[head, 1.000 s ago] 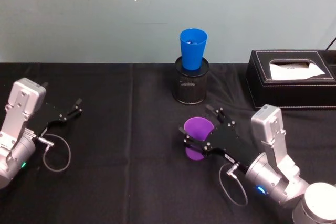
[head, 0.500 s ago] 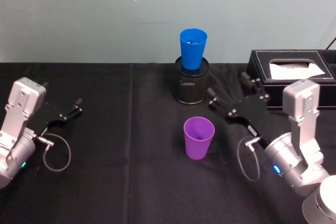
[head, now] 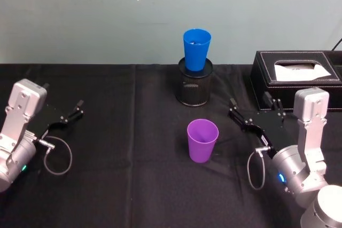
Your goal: Pick up one cup with a gripper and tap it against the other cup.
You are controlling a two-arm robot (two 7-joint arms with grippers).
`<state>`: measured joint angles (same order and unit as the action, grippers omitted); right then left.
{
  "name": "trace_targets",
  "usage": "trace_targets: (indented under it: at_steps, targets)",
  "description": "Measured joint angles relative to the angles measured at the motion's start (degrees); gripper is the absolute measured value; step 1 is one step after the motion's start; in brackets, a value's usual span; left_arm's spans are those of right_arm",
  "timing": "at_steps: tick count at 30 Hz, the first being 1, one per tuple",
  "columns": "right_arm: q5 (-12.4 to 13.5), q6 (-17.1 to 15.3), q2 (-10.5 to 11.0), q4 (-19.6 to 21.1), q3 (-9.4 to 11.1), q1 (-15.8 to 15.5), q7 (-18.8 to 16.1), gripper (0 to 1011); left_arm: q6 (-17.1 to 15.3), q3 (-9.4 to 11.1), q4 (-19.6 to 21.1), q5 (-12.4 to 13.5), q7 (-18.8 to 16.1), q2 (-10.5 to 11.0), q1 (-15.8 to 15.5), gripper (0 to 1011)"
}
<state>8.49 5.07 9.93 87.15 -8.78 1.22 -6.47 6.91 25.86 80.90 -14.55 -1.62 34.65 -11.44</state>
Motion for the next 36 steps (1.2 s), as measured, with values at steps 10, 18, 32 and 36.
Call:
trace_targets:
  at_steps: [10, 18, 32, 36]
  targets:
    - [-0.36, 0.16, -1.84, -4.02, 0.97, 0.86, -0.94, 1003, 0.00, 0.00, 0.00, 0.00, 0.00, 0.00, 0.00, 1000]
    - [0.35, -0.30, -2.02, -5.20, 1.21, 1.17, -2.90, 1002, 0.00, 0.00, 0.00, 0.00, 0.00, 0.00, 0.00, 1000]
    - [0.17, -0.21, -2.00, -5.09, 1.14, 1.17, -2.69, 1003, 0.00, 0.00, 0.00, 0.00, 0.00, 0.00, 0.00, 1000]
    - [0.15, -0.20, -2.00, -5.07, 1.12, 1.17, -2.66, 1002, 0.00, 0.00, 0.00, 0.00, 0.00, 0.00, 0.00, 1000]
